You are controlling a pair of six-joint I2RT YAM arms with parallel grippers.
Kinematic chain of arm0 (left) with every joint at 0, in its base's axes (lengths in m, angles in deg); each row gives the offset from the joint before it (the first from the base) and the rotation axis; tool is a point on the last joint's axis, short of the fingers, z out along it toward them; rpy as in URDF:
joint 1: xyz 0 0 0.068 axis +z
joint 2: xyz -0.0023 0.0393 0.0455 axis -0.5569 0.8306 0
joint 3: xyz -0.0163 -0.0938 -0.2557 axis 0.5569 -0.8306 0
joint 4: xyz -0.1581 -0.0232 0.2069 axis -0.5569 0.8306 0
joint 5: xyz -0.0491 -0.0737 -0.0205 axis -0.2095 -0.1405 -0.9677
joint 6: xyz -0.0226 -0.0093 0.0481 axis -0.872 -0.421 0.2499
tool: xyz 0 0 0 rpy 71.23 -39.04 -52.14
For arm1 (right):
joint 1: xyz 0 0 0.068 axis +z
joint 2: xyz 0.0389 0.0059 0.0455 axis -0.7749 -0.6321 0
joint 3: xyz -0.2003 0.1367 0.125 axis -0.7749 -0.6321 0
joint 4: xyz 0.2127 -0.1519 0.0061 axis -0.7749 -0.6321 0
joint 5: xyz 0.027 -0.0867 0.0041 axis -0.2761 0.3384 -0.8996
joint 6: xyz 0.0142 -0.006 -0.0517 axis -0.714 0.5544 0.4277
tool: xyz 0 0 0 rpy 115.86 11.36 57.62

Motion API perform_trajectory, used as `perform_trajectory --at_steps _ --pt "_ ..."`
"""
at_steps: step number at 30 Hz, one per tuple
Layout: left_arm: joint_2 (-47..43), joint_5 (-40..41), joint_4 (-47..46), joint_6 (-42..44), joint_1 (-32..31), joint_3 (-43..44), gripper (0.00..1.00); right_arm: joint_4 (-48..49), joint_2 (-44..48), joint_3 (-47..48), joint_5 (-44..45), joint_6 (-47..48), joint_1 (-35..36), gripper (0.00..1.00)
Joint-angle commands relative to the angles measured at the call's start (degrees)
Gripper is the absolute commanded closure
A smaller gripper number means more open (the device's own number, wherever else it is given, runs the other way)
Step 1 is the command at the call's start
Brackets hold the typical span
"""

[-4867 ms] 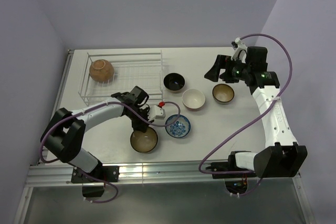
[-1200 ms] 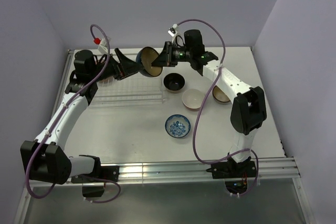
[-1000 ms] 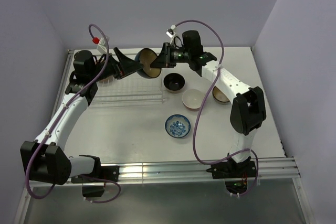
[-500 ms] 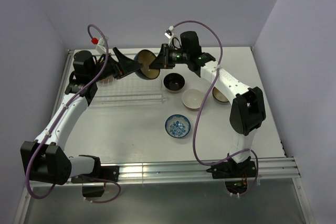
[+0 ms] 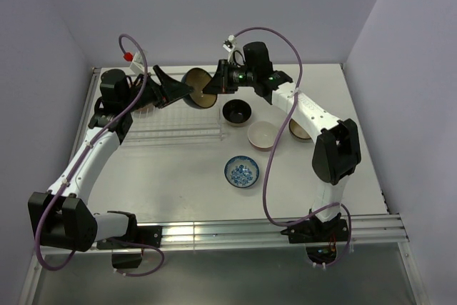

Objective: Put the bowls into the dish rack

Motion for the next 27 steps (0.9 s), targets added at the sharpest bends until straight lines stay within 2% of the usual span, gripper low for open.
perform_trajectory --at_steps 1,3,6,9,10,12,13,19,23,27 --pt "-0.55 -0.9 -3.57 0.69 -0.68 1.76 0.16 1.46 -0.28 3.68 0.55 0.85 1.26 1.0" --pt "-0.38 -0.72 -3.39 1.13 -0.68 1.76 0.21 1.11 -0.63 4.03 0.46 0.76 1.35 1.0" --pt "-0.29 -0.2 -2.6 1.65 -0.68 1.76 0.37 1.11 -0.99 4.12 -0.07 0.67 1.44 1.0" --pt "-0.11 0.51 -2.42 1.57 -0.59 1.59 0.66 -0.03 -1.77 4.99 -0.07 0.85 1.35 0.96" --pt "-0.11 0.6 -2.51 1.22 -0.42 1.5 0.86 -0.12 -2.13 5.43 -0.16 0.85 1.35 0.92" --pt "0.33 1.3 -1.99 0.87 -0.07 1.93 0.97 -0.38 -2.48 5.7 -0.51 0.59 1.44 0.8" --pt "0.68 2.0 -0.59 1.21 0.2 2.37 1.0 -0.3 -2.65 5.79 -0.94 0.41 1.44 0.73" --pt "2.08 4.11 -0.49 0.16 2.04 2.47 1.0 -1.17 -3.62 7.01 -0.51 -0.12 1.44 0.53" --pt "2.52 6.22 0.48 0.95 2.75 2.73 1.0 -1.52 -3.71 7.37 -0.07 -0.21 1.44 0.27" --pt "3.66 8.06 1.09 1.65 3.71 3.25 1.0 -2.23 -3.54 7.9 0.89 0.32 1.44 0.19"
